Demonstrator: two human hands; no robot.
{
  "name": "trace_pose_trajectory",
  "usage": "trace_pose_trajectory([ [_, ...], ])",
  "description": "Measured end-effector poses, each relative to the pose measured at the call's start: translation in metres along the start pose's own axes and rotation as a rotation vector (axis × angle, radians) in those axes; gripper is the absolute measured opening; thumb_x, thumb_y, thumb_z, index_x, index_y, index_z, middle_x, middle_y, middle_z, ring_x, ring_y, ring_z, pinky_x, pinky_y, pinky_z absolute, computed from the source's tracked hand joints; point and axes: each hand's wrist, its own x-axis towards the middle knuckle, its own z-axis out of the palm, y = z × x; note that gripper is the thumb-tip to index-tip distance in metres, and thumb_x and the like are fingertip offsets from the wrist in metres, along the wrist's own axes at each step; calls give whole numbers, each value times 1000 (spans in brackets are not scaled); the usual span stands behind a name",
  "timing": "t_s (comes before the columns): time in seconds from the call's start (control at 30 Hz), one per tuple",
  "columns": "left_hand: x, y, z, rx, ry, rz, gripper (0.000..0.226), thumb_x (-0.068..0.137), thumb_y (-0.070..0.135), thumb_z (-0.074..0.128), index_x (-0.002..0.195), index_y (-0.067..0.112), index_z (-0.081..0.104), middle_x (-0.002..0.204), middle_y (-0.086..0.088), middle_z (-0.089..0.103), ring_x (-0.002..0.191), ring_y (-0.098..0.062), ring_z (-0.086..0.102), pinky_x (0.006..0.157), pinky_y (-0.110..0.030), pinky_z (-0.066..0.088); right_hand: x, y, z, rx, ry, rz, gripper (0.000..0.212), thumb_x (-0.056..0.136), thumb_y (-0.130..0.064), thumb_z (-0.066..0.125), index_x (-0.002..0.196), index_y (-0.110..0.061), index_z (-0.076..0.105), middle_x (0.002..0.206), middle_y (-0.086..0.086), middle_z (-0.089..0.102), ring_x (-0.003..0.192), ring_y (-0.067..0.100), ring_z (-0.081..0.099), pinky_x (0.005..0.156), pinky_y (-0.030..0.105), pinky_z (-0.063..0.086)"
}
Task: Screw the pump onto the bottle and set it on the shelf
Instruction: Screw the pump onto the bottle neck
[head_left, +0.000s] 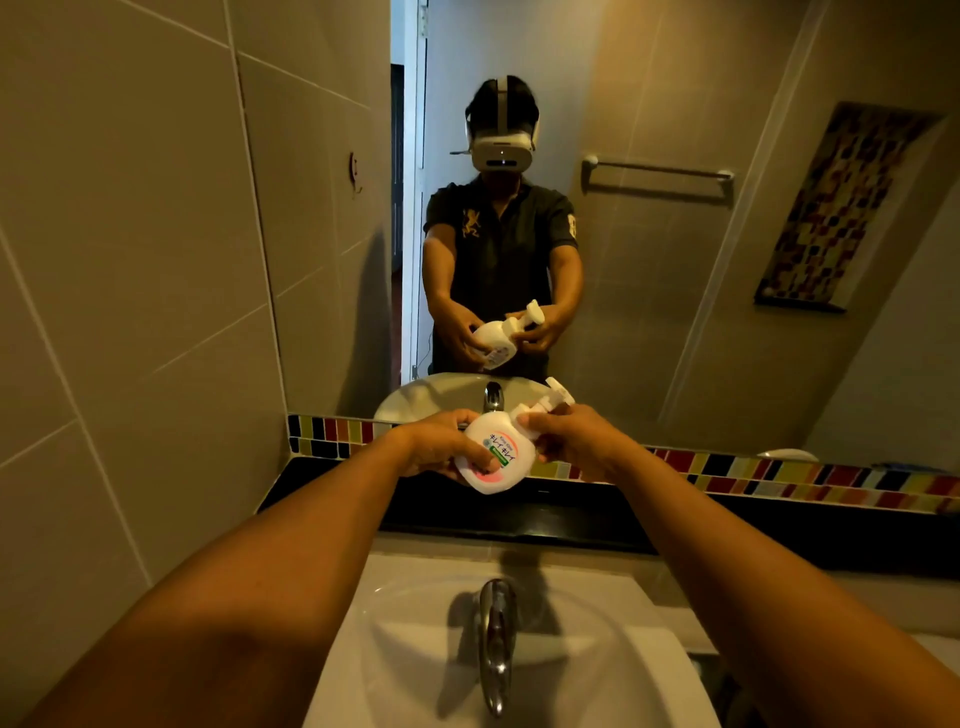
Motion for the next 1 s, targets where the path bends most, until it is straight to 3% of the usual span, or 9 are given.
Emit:
trace_pose_trajectory([
  [0.13,1,1,2,-14,9,12,66,72,12,82,130,18,51,124,-11,65,113,-29,65,92,-46,57,2,-1,9,-74,108,-36,40,85,-40,72,108,-8,65,90,10,73,72,19,71,61,28,54],
  [0.27,-4,-1,-3,-76,-40,-14,58,75,9,78,128,15,55,125,-13,67,114,-32,65,95,-50,55,-2,-8,4,2,-14,-9,24,89,-21,69,110,-12,62,102,10,72,92,24,72,72,31,58],
  [0.43,-8,-1,-7,-148,-96,-47,55,76,10,78,126,15,59,124,-13,68,113,-31,67,90,-46,58,-3,-12,1,95,-77,59,33,92,-9,62,124,-7,55,110,13,66,96,25,68,70,29,58],
  [0.7,-13,3,-5,-180,-120,-89,49,79,10,76,125,14,60,124,-13,68,113,-31,67,84,-40,60,-4,-6,-3,134,-90,49,36,90,-6,61,125,-9,53,113,16,62,97,27,64,79,32,55],
  [0.93,-16,8,-2,-238,-149,-116,52,79,13,76,127,13,59,126,-14,67,114,-32,68,89,-44,57,-9,-10,-4,154,-86,42,33,90,-5,59,122,-11,55,115,16,61,97,26,63,76,31,55],
  [1.0,-18,8,-3,-278,-177,-132,52,80,11,75,130,12,58,129,-16,66,116,-33,66,89,-45,57,-9,-11,-7,197,-111,27,45,86,-4,62,129,-10,53,116,16,60,98,27,62,77,33,55],
])
